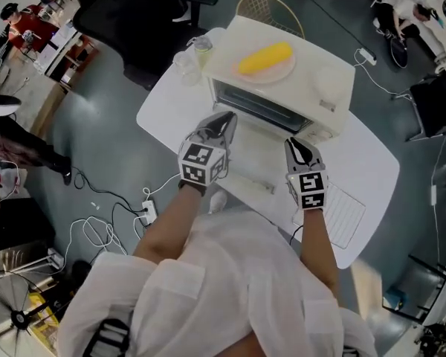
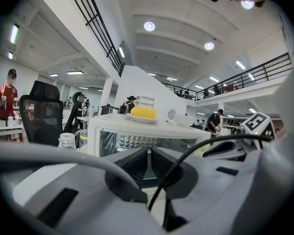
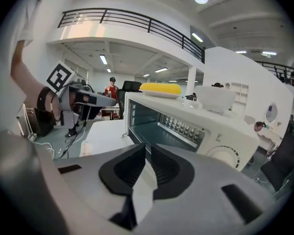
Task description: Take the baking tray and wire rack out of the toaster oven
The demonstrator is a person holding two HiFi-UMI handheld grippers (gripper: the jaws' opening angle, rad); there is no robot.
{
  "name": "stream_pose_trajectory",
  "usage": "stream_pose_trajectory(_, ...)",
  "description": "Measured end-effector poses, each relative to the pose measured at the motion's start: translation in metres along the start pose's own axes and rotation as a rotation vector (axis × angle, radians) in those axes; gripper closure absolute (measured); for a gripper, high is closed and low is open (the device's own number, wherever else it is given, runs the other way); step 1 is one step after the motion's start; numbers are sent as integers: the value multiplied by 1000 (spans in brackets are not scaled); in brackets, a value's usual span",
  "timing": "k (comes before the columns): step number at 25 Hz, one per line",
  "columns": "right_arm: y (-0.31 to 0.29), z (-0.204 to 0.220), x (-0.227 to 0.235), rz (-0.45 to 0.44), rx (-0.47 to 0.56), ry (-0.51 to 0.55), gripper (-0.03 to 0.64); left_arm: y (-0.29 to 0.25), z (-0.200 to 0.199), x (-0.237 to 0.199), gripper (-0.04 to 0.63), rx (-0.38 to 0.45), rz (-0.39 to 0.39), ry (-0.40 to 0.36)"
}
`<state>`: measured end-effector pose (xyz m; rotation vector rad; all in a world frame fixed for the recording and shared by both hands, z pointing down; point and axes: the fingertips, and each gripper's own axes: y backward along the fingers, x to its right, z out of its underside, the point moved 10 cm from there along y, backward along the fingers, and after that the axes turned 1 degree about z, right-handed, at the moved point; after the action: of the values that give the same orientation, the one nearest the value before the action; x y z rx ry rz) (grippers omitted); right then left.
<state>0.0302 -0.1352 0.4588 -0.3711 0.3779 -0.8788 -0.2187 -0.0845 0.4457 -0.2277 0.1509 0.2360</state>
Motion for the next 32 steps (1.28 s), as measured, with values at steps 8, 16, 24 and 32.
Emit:
stream_pose_trajectory(8, -85, -8, -20, -10, -173, 229, 544, -25, 17, -55, 574, -99, 57, -27)
stream_pose_trajectory(16, -150, -2, -31, -30, -342, 460, 500, -39, 21, -78, 574, -148, 113, -55)
stream_pose_trajectory(24, -180, 4, -25, -17, -426, 516, 500, -44, 23, -93, 574, -176, 95, -66)
stream_pose_trajectory(32, -199, 12, -25, -27, -469, 552, 514, -58, 31, -97, 574, -269, 71, -23)
